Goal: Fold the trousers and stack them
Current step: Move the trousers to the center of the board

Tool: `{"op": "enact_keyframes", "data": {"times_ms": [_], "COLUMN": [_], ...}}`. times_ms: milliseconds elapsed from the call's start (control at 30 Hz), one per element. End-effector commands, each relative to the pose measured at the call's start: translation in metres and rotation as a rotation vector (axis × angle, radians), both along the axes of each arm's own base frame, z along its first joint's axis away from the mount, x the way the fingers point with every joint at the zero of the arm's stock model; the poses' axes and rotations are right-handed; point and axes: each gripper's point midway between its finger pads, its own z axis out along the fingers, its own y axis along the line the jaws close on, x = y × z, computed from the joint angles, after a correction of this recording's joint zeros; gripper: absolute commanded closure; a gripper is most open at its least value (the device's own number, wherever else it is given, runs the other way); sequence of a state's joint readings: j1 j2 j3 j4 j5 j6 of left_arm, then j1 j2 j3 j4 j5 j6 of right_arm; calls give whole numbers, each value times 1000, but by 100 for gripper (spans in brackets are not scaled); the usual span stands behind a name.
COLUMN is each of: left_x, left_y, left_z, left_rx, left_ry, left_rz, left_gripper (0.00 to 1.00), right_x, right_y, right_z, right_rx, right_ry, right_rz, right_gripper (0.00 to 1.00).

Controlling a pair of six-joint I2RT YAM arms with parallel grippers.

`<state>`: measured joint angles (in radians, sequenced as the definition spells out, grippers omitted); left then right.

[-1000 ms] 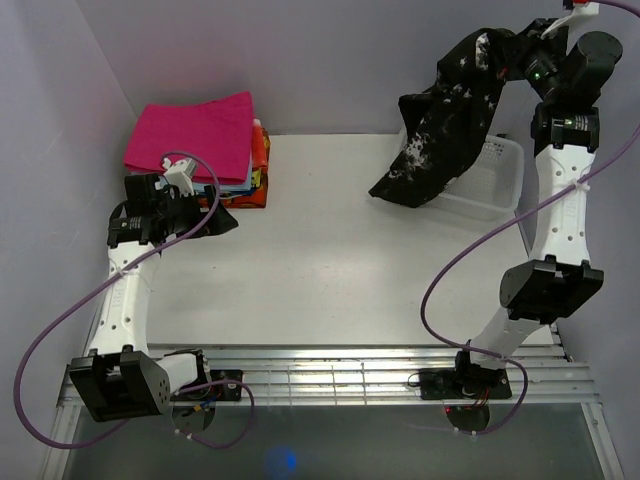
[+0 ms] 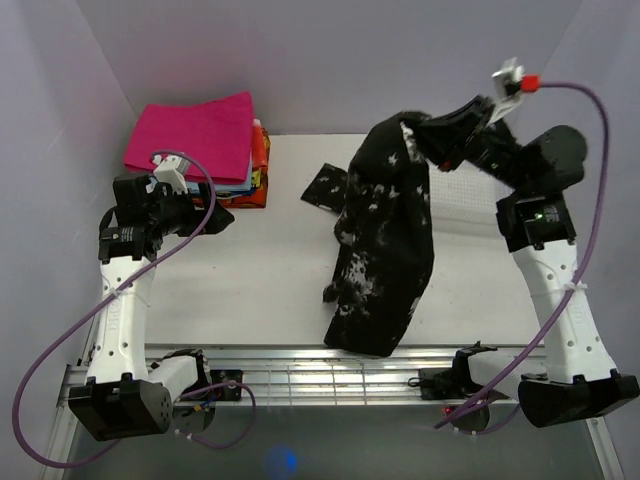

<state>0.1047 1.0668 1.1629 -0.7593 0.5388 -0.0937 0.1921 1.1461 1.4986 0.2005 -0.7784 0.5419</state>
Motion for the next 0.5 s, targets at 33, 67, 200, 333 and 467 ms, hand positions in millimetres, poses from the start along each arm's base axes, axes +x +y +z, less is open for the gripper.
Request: {"op": "enact_keyframes", "data": {"times_ms": [33,67,200,333,467], "left_x": [-3,-3,-2,0,0], "left_y": [1,1,1,2,3], "left_z": [6,5,-4,-3,-2], "left_rx": [18,19,16,25,35], "left_ry": [-28,-24,-2,-1,0], "left_rz": [-5,-6,-13,-14,-16], "left_gripper": [2,2,2,2,2], "right_x": [32,43,78,86,87], "right_y": [3,-1,-3,-3,-40], "right_z": [-110,-128,-209,-267,-303], "right_rx": [-177,-199,-334,-475,-597], "right_ry": [27,47,111,195,346], "right_rz": [-137,-189,-261,-232,-338], "right_gripper": [92,92,92,61,18]}}
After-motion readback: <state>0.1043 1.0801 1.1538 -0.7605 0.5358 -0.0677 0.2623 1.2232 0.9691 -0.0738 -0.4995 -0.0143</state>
